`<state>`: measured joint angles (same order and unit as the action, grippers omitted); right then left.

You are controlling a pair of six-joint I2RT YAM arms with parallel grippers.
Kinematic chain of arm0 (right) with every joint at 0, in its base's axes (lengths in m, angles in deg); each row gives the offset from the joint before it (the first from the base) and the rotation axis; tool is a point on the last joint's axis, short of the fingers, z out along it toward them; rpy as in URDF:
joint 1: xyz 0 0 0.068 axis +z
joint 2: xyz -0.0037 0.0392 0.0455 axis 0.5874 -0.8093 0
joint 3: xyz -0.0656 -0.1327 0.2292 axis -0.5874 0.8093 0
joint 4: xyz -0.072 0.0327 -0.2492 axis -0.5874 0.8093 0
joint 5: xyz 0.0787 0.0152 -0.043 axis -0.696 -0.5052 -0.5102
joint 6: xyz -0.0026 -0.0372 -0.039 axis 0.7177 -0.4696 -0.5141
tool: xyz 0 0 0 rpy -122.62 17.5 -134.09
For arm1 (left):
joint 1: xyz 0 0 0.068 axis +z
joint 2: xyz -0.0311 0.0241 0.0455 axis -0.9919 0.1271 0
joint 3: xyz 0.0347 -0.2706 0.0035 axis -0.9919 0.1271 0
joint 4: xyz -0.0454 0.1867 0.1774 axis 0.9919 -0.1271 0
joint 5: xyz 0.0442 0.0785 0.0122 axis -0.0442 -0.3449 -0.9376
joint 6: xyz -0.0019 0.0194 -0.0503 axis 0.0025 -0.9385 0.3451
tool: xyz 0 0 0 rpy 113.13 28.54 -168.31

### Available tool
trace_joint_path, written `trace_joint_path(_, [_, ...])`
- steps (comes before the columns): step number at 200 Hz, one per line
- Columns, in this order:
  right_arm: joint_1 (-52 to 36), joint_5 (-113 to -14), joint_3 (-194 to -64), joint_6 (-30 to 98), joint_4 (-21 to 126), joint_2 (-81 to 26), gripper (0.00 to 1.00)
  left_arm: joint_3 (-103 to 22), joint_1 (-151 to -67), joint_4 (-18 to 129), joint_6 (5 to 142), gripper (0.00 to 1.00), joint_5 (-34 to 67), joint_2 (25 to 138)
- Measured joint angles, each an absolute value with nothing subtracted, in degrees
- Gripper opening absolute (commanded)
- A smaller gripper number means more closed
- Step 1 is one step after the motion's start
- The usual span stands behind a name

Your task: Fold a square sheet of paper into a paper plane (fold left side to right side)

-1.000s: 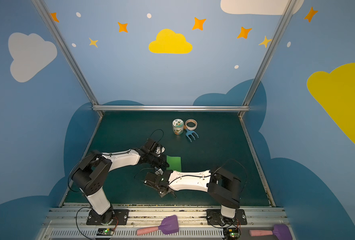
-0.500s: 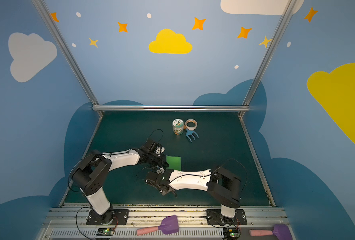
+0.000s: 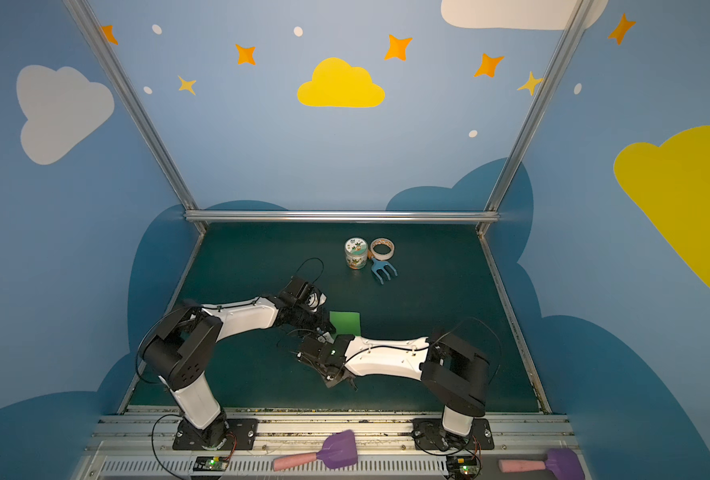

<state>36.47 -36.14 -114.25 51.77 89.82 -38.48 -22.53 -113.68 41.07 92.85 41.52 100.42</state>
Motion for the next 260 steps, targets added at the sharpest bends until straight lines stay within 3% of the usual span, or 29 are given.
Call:
trace_joint_path(40, [35.14, -39.07, -112.35, 51.53, 87.65, -37.36, 0.0, -24.01, -109.88, 37.18, 91.08, 0.34, 42.02, 96.94])
trace_joint_path(112, [34.48, -42.2, -111.13, 51.64, 85.07, -37.21, 0.0, -34.88, -109.81, 34.49, 88.47, 0.09, 44.34, 102.43])
trace_joint_path(175, [33.52, -43.77, -110.56, 51.75, 83.89, -36.79, 0.0, -40.89, -113.24, 31.78, 86.05, 0.03, 45.25, 112.55])
trace_joint_path(260, [30.24, -46.59, -108.94, 51.29, 82.65, -33.97, 0.0, -42.81, -113.09, 28.28, 82.11, 0.03, 43.57, 117.09])
